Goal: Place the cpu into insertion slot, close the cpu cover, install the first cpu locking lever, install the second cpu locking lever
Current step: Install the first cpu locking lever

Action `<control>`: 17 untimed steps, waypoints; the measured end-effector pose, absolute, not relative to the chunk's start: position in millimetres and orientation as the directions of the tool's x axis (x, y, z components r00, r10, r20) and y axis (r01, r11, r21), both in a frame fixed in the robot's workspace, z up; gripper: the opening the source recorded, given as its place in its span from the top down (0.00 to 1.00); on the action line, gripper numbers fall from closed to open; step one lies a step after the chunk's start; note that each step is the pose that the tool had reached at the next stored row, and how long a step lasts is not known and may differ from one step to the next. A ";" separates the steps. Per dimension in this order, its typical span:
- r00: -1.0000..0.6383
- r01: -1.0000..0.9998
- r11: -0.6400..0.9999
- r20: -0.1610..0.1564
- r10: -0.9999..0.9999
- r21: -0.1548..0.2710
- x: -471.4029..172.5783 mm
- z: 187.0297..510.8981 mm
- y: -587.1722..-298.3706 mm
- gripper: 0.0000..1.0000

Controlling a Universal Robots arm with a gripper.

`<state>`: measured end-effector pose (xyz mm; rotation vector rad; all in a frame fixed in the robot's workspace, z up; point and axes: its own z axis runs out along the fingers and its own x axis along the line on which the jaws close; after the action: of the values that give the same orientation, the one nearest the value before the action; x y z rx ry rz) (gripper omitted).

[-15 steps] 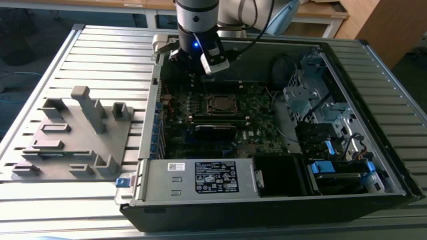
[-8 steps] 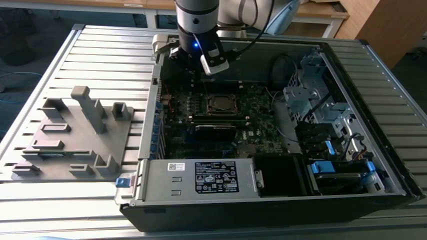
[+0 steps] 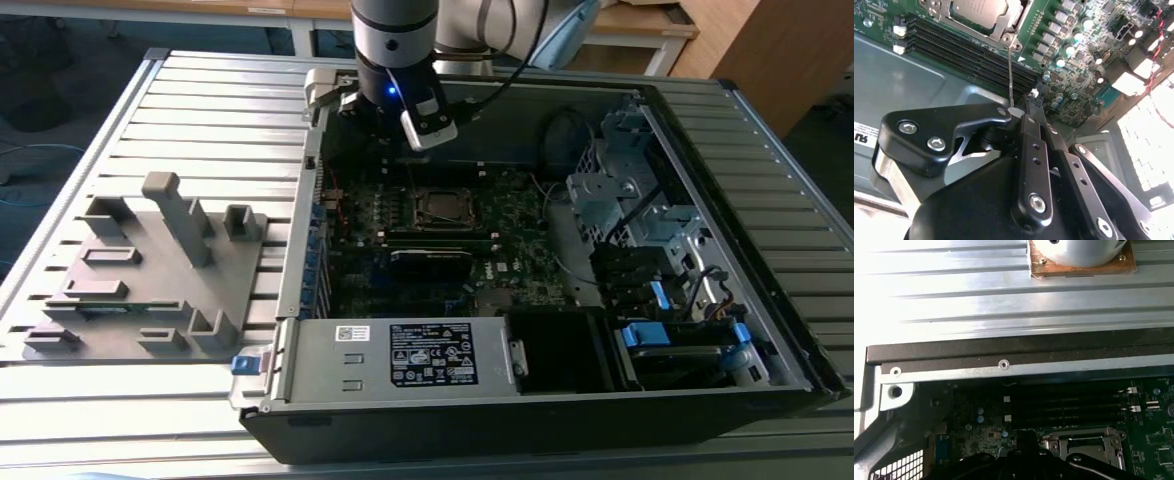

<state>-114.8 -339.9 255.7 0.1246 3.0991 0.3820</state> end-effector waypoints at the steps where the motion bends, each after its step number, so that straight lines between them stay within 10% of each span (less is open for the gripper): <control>1: -0.997 0.077 0.967 -0.007 0.081 0.243 -114.2 255.7 -339.9 0.89; 17: -0.997 0.078 0.967 -0.005 0.081 0.242 -78.4 255.7 -340.0 0.89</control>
<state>-78.4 -340.0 255.7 0.1255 3.1014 0.3804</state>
